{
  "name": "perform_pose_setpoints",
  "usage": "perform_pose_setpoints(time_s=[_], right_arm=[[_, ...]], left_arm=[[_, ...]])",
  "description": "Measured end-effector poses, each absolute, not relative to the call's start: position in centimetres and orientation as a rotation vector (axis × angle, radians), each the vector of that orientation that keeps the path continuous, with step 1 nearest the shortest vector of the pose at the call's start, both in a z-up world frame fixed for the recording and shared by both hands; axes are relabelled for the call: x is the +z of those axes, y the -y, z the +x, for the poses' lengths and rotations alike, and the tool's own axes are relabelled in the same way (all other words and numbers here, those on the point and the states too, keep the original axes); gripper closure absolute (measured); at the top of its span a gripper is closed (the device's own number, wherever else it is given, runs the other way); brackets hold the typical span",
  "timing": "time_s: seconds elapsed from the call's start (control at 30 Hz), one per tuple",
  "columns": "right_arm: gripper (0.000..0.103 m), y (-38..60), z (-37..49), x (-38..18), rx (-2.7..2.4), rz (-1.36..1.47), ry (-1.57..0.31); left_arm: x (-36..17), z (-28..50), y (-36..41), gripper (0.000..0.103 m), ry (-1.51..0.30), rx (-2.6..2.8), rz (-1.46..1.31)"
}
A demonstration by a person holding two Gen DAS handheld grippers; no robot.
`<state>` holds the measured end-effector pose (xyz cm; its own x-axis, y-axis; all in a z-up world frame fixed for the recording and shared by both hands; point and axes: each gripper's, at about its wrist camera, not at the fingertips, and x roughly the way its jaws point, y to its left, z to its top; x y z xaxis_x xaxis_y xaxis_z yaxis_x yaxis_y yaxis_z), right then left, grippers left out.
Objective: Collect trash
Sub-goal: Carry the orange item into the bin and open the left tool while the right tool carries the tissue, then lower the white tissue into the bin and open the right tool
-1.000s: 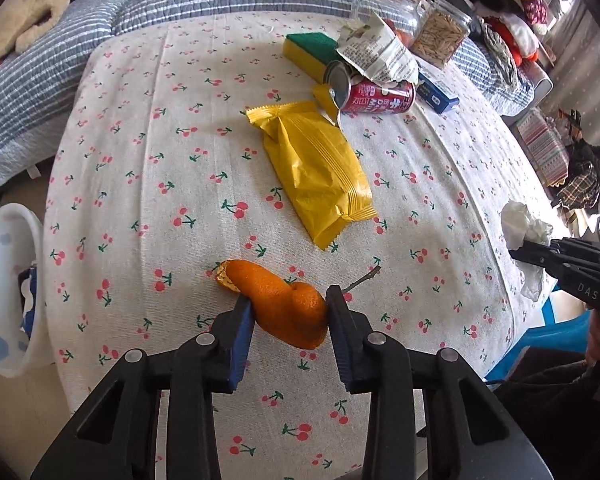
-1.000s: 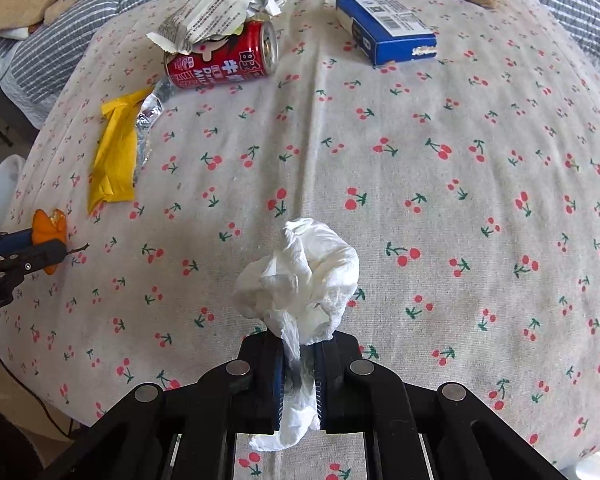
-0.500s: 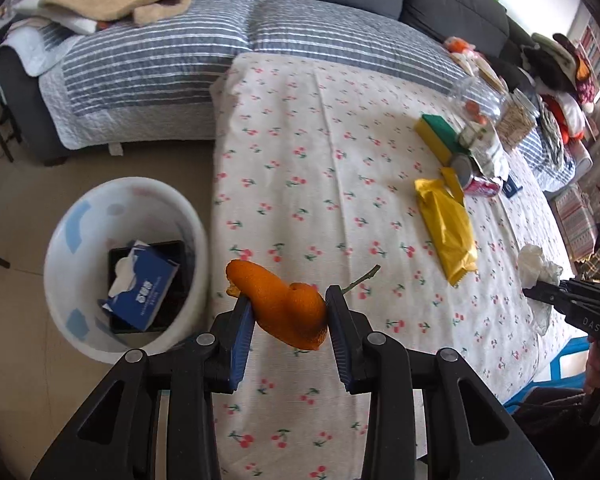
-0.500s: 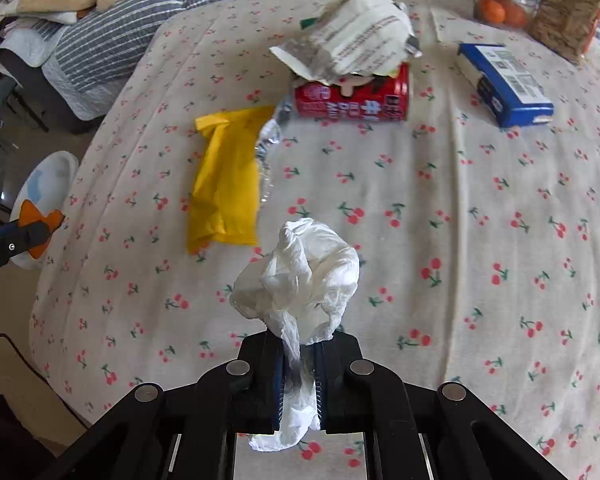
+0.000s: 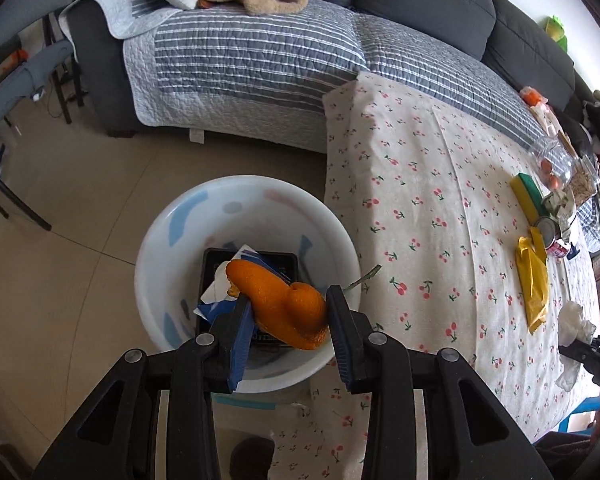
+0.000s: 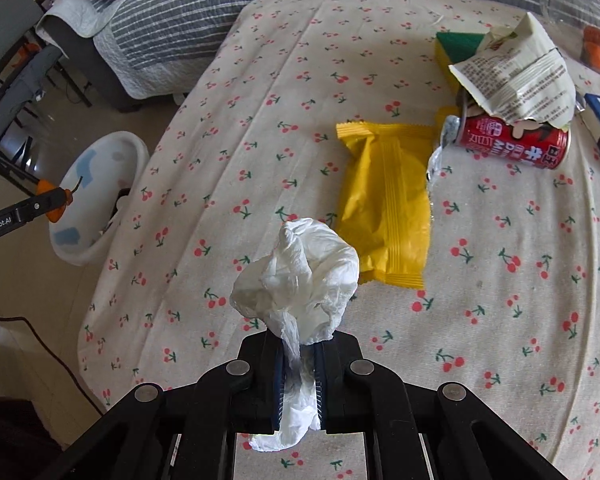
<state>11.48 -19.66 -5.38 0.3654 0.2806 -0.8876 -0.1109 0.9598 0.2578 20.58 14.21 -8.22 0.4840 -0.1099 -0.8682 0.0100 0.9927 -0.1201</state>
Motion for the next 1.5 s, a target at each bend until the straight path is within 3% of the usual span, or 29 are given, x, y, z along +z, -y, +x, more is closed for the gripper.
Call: perform_pose_setpoints(time_s=[0.1, 0.17, 0.23, 0.27, 0.53, 1.33, 1.37, 1.43, 1.47, 1.5], right_arm=[[0.094, 19.0, 11.8, -5.5, 0.258, 0.168, -1.173], [0.094, 18.5, 12.1, -5.5, 0.26, 0.172, -1.174], [0.093, 18.1, 12.4, -5.7, 0.263, 0.174, -1.176], [0.093, 17.9, 12.4, -5.7, 0.264, 0.174, -1.177], [0.093, 14.1, 13.5, -5.5, 0.316, 0.144, -1.184], [0.087, -2.0, 23.7, -7.5, 0.549, 0.248, -1.15], [0.083, -2.2, 24.0, -7.5, 0.548, 0.258, -1.146], [0.059, -2.2, 24.4, -7.6, 0.538, 0.279, -1.15], [0.042, -2.2, 24.4, -7.6, 0.528, 0.293, -1.153], [0.038, -2.0, 24.4, -7.6, 0.52, 0.309, -1.153]], left_arm=[[-8.7, 20.9, -14.7, 0.054, -1.075, -0.059, -0.108], [-8.9, 20.9, -15.0, 0.032, -1.091, -0.048, -0.123], [-8.9, 20.7, -15.3, 0.017, -1.107, -0.049, -0.137], [-8.8, 20.5, -15.4, 0.015, -1.108, -0.052, -0.139], [-6.8, 18.4, -16.8, 0.008, -1.092, 0.016, -0.035], [-8.0, 17.3, -22.9, 0.007, -1.137, 0.135, -0.058], [-8.0, 17.3, -22.9, 0.007, -1.137, 0.134, -0.057], [-8.0, 17.5, -22.7, 0.007, -1.138, 0.133, -0.055], [-8.1, 17.5, -22.6, 0.007, -1.139, 0.13, -0.054], [-8.1, 17.6, -22.5, 0.007, -1.14, 0.127, -0.052]])
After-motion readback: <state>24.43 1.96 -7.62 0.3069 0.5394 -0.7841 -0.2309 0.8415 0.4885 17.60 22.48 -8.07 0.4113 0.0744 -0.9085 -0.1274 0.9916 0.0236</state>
